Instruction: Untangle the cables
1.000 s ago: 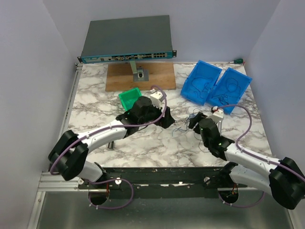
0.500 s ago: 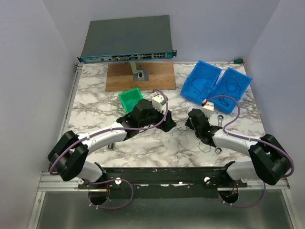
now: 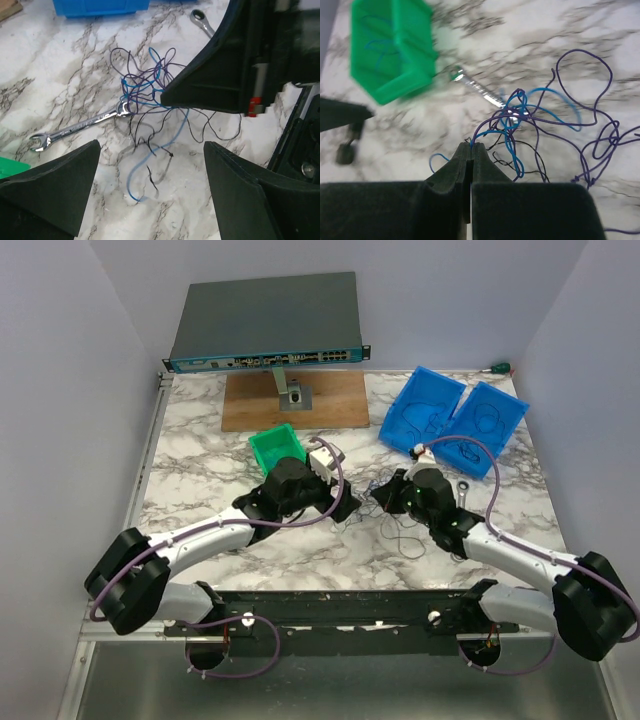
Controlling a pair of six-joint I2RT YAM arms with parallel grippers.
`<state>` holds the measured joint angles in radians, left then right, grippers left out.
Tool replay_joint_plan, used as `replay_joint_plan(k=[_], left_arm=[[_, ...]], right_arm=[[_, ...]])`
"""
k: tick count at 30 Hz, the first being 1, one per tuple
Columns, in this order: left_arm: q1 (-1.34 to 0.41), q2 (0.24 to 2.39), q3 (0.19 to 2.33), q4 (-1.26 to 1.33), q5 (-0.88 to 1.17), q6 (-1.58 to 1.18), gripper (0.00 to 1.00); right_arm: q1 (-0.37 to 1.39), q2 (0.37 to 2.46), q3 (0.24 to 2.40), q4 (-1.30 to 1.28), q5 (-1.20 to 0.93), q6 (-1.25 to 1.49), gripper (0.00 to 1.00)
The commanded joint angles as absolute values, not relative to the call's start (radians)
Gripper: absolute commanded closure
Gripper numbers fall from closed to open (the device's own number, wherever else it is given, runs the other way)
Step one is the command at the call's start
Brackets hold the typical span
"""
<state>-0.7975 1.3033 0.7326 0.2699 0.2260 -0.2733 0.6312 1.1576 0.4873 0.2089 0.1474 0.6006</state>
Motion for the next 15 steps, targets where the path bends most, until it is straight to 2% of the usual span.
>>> replay_joint_plan(k=[1, 4, 5, 6, 7, 8, 9, 12, 15], left_arm=[[-0.785, 1.310, 0.679, 0.371, 0.255, -0.230, 0.12], [-0.782, 1.321, 0.688, 0.360, 0.272, -0.233, 0.12], [-0.782, 1.327, 0.693, 0.352, 0.278, -0.235, 0.13], [-0.782, 1.333, 0.703, 0.342, 0.278, -0.238, 0.12], [-0.782, 1.345, 0.709, 0.334, 0.276, -0.243, 0.13], [-0.781, 1.354, 0.716, 0.326, 0.270, -0.247, 0.13], [-0.779, 1.368, 0.725, 0.308, 0.265, -0.251, 0.14], [-0.773, 1.404, 0.761, 0.238, 0.272, -0.255, 0.19], [-0.773, 1.434, 0.785, 0.192, 0.265, -0.256, 0.25]], right_arm=[[0.638, 1.108, 0.495, 0.223, -0.236, 0.556, 0.99], [0.636, 1.071, 0.475, 0.187, -0.236, 0.559, 0.98], [0.636, 1.067, 0.470, 0.174, -0.220, 0.555, 0.95], [0.637, 1.063, 0.468, 0.152, -0.188, 0.555, 0.87], [0.637, 1.061, 0.468, 0.124, -0.142, 0.568, 0.52], [0.636, 1.056, 0.468, 0.078, -0.049, 0.599, 0.25], [0.636, 1.051, 0.465, 0.040, 0.057, 0.642, 0.15], [0.637, 1.043, 0.451, 0.014, 0.146, 0.631, 0.14], [0.636, 1.041, 0.460, -0.029, 0.191, 0.644, 0.17]])
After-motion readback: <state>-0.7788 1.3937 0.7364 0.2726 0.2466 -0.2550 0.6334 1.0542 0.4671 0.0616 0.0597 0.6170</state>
